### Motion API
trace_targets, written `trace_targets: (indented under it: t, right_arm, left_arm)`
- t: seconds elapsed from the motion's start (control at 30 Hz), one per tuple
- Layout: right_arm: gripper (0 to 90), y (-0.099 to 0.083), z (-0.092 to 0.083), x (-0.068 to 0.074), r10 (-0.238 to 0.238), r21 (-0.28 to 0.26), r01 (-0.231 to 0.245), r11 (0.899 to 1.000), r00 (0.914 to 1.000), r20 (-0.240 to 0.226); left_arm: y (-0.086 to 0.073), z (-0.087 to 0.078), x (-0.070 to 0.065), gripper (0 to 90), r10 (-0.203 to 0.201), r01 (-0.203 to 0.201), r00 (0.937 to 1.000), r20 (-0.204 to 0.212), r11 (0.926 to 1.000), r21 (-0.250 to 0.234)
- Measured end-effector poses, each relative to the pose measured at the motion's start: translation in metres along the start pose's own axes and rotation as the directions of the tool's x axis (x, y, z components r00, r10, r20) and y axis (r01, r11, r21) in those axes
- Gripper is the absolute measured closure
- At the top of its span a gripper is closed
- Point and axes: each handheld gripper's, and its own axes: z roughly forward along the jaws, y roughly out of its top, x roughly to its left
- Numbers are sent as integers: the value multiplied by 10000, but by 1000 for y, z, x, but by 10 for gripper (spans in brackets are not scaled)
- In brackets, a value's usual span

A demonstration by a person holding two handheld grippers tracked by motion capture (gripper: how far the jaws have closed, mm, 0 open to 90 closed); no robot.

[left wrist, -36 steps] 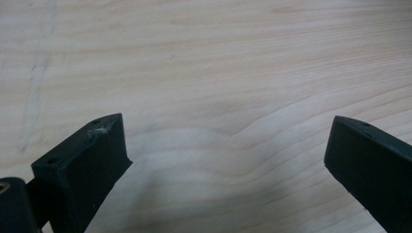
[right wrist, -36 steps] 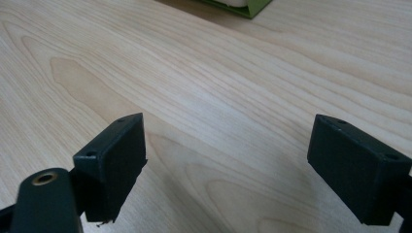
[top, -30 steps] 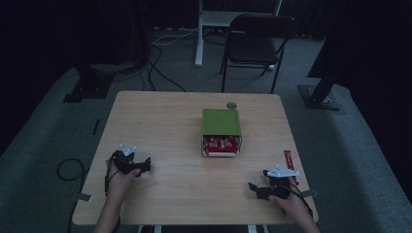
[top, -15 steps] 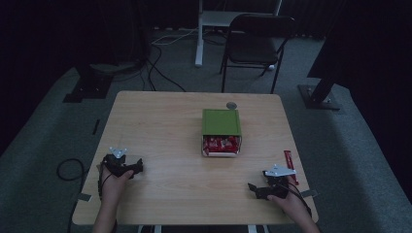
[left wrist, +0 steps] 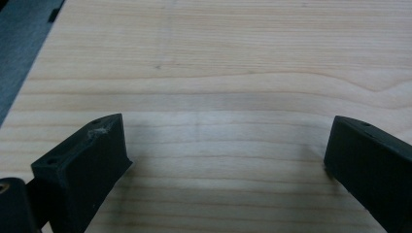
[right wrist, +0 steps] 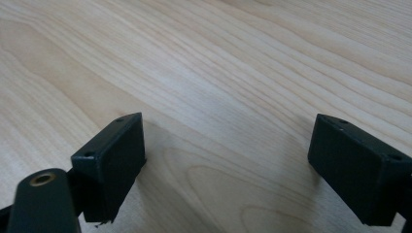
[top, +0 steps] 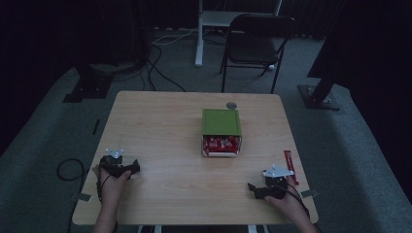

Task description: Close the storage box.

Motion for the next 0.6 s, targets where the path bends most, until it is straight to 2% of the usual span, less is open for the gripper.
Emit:
trace_targets:
  t: [0.13,0.6]
  right_arm:
    - [127,0,0,0,0,1,0,10000,10000,2]
    - [125,0,0,0,-7,3,7,10000,10000,0]
  left_arm:
    - [0,1,2,31,-495,492,9986,202,9987,152]
    - [0,1,1,32,-523,520,9985,171,9985,155]
